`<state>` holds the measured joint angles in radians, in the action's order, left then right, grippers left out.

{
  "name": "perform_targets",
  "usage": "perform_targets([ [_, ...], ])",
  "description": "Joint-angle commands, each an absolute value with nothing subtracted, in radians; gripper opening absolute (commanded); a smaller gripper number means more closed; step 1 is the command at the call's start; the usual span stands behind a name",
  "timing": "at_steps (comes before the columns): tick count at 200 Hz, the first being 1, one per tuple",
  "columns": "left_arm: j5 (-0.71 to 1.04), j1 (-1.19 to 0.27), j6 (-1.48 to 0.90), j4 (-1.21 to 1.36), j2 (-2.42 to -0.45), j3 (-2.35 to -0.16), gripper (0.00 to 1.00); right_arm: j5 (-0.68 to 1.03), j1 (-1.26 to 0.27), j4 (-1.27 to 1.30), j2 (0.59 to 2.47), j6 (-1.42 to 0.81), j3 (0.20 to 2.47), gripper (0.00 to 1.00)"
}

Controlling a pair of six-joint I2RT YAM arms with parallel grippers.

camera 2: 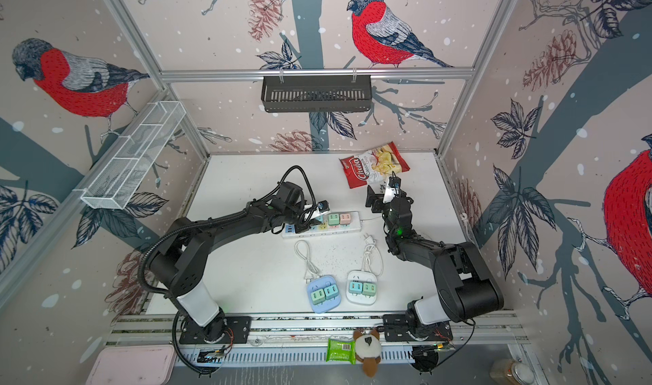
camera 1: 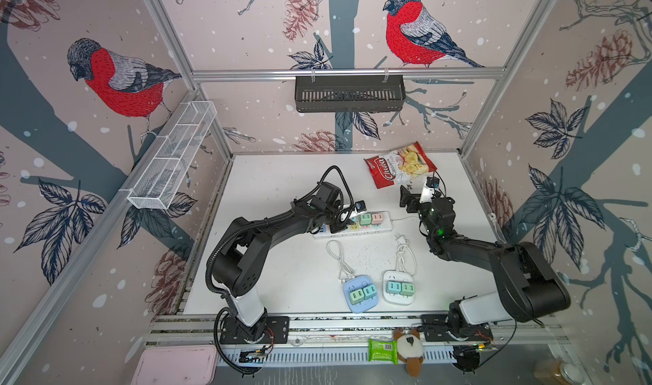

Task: Insert the plug
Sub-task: 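Lower the teal charger into the strip socket next to the mint-green charger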

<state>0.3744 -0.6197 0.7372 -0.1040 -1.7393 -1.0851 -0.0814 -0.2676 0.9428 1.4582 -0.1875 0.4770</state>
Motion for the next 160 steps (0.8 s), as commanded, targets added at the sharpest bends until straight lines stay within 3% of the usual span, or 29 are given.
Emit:
perform_targets([
  [1,0.392,-0.620,0.772,-0.141,-1.754,-1.103,0.00,-0.083,-0.267,0.966,1.460,-0.203,0.483,0.93],
  [160,0.447,-0.637,0.818,-0.254,-1.892,-1.225,0.00,-0.061,-0.256,0.961,1.466,-0.212,0.489,0.93],
])
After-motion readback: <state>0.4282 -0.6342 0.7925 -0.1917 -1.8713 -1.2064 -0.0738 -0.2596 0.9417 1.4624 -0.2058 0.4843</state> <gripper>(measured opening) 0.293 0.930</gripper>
